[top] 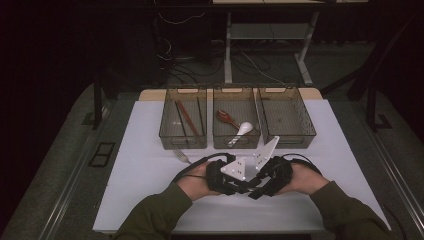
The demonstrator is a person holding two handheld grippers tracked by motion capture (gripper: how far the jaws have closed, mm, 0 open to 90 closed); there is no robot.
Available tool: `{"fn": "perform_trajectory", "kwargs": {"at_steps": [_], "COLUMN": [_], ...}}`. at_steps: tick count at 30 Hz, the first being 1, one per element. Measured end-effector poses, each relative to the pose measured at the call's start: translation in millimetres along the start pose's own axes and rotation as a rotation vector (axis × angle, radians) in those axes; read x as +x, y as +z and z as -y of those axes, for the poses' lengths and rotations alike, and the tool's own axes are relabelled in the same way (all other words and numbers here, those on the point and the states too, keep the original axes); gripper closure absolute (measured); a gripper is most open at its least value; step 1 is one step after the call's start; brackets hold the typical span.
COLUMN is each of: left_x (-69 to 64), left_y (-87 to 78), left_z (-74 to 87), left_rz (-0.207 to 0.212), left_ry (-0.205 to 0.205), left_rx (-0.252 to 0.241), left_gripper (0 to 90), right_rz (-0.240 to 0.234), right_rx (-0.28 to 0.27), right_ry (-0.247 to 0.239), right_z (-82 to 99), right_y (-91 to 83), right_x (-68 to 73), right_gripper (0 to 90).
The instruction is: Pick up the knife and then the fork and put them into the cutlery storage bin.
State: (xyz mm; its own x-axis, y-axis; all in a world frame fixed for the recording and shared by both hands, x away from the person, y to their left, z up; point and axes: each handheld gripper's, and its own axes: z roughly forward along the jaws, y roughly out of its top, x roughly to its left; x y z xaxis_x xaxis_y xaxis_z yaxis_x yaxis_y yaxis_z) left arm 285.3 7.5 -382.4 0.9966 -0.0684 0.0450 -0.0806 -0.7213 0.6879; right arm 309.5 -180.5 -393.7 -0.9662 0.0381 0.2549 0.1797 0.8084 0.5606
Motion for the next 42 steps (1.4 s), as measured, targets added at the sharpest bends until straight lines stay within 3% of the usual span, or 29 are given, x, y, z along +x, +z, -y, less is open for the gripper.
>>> {"fn": "perform_trajectory", "kwargs": {"at_steps": [3, 5, 10, 15, 17, 18, 19, 22, 24, 26, 28, 29, 32, 36, 42], "left_x": [-0.3, 0.5, -1.7, -0.2, -2.1, -2.4, -2.1, -1.8, -0.7, -0.9, -1.2, -2.2, -4.8, -10.1, -16.5], "left_y": [1.5, 2.7, 5.5, 9.7, 9.5, 7.6, 4.8, -6.9, -15.9, -23.3, -30.2, -33.6, -43.5, -56.0, -62.3], "left_z": [-0.3, -0.6, 0.0, 4.1, 5.3, 5.8, 6.9, 12.2, 16.1, 21.3, 27.3, 30.3, 39.8, 54.0, 81.9], "left_rz": [-0.001, -0.007, -0.005, -0.011, -0.031, -0.035, -0.046, -0.073, -0.09, -0.106, -0.129, -0.142, -0.192, -0.245, -0.314], "left_ry": [0.015, 0.036, 0.032, 0.047, 0.049, 0.039, 0.034, -0.01, -0.03, -0.08, -0.11, -0.121, -0.179, -0.259, -0.36], "left_rx": [0.008, 0.014, 0.014, 0.019, 0.022, 0.025, 0.012, -0.034, -0.064, -0.093, -0.111, -0.119, -0.161, -0.207, -0.201], "left_gripper": [79.3, 79.3, 79.1, 78.5, 75.7, 73.4, 71.2, 61.7, 55.7, 49.3, 43.3, 42.9, 37.9, 31.0, 25.4], "right_rz": [-0.023, -0.028, -0.031, 0.016, 0.01, 0.029, 0.035, 0.069, 0.093, 0.131, 0.163, 0.181, 0.234, 0.314, 0.418], "right_rx": [0.004, 0.01, 0.017, 0.02, 0.02, 0.017, 0.015, 0.025, 0.02, 0.021, 0.009, 0.009, -0.024, -0.077, -0.154], "right_ry": [-0.001, -0.009, -0.043, -0.106, -0.078, -0.103, -0.098, -0.112, -0.09, -0.068, -0.02, -0.027, 0.056, 0.119, 0.225], "right_z": [0.3, 0.5, 2.4, 2.8, 3.7, 4.5, 5.6, 10.1, 14.7, 21.3, 28.8, 33.0, 43.4, 56.1, 60.3], "right_y": [0.7, 0.9, 0.8, -1.4, -1.5, -1.6, -2.4, -7.2, -11.2, -15.5, -20.5, -24.4, -38.4, -63.1, -99.2], "right_x": [-0.8, -0.8, -1.0, -0.4, 0.7, 0.2, -0.8, -4.8, -6.4, -9.6, -12.2, -14.5, -16.9, -23.6, -31.6], "right_gripper": [76.4, 77.4, 78.3, 82.9, 83.1, 83.2, 83.2, 83.1, 83.1, 83.0, 83.0, 83.0, 82.9, 82.9, 82.8]}}
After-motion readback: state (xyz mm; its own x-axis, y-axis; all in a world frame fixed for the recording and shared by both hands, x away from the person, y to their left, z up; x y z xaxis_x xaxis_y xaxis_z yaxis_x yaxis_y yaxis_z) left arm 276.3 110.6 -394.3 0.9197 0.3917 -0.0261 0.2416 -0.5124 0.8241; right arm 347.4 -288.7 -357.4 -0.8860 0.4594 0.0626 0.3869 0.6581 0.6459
